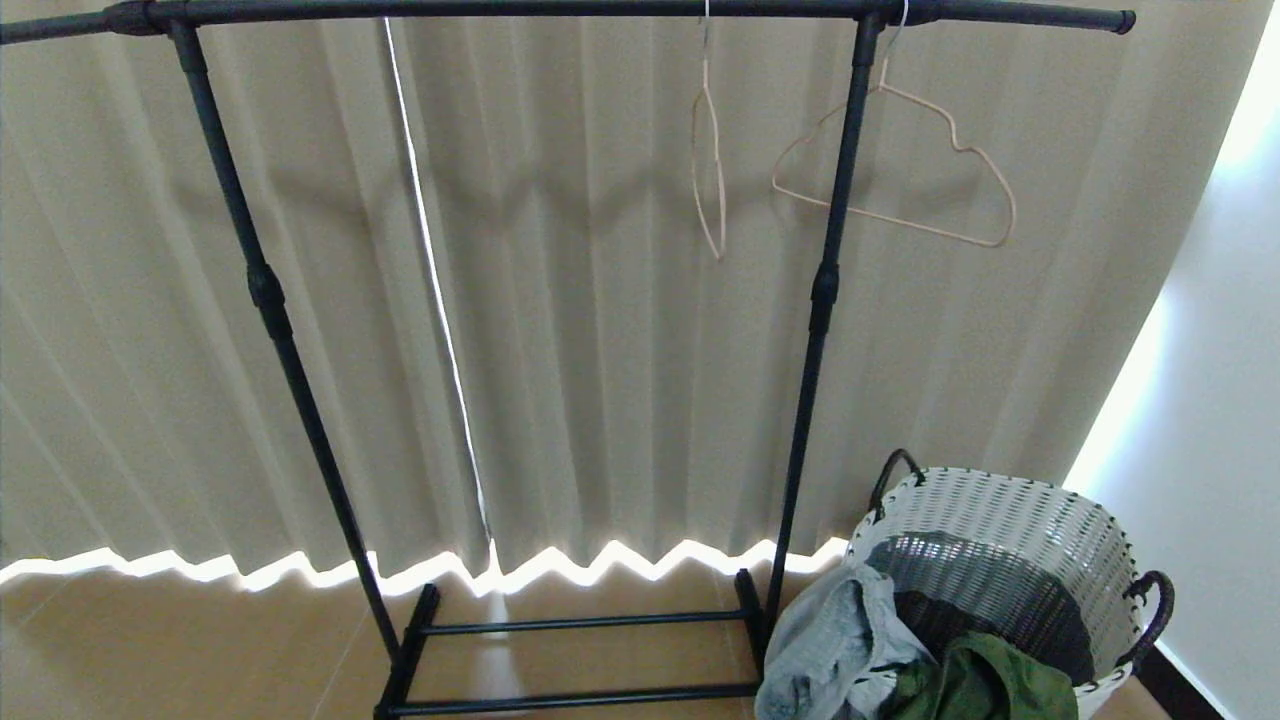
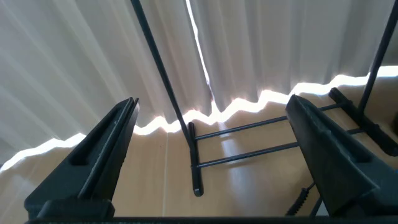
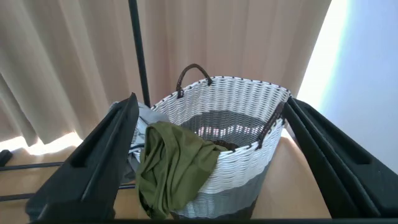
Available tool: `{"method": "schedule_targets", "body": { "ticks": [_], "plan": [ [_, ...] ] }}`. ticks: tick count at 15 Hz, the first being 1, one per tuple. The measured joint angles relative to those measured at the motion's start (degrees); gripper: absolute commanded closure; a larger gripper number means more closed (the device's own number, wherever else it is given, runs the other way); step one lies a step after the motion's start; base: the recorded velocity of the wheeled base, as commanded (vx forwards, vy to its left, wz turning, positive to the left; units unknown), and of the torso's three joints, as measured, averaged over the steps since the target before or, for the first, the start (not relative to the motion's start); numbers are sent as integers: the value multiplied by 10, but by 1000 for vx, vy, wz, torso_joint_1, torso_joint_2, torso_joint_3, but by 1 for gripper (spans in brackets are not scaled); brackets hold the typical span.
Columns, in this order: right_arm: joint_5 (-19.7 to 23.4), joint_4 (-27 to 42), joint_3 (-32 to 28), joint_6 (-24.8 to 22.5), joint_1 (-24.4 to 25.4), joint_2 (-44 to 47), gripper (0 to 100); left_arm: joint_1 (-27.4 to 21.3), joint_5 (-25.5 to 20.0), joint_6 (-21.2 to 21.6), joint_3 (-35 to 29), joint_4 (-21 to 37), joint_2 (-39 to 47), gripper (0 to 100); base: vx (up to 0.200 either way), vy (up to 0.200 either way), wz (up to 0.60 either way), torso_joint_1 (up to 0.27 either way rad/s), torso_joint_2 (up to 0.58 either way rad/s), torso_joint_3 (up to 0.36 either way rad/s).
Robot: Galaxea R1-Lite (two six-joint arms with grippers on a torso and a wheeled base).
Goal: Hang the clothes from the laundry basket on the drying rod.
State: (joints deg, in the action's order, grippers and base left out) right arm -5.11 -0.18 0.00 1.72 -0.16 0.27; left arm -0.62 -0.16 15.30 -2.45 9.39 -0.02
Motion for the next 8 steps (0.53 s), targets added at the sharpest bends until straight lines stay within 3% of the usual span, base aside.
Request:
{"method": "schedule_targets", "body": {
  "ticks": [4, 8],
  "plan": [
    [-18, 0, 0, 6, 0, 0, 0, 1, 0, 0, 0, 0, 0, 0, 200, 0, 0, 1, 2, 2],
    [-25, 0, 0, 4, 0, 0, 0, 0, 0, 0, 0, 0, 0, 0, 0, 0, 0, 0, 0, 0]
  ]
}}
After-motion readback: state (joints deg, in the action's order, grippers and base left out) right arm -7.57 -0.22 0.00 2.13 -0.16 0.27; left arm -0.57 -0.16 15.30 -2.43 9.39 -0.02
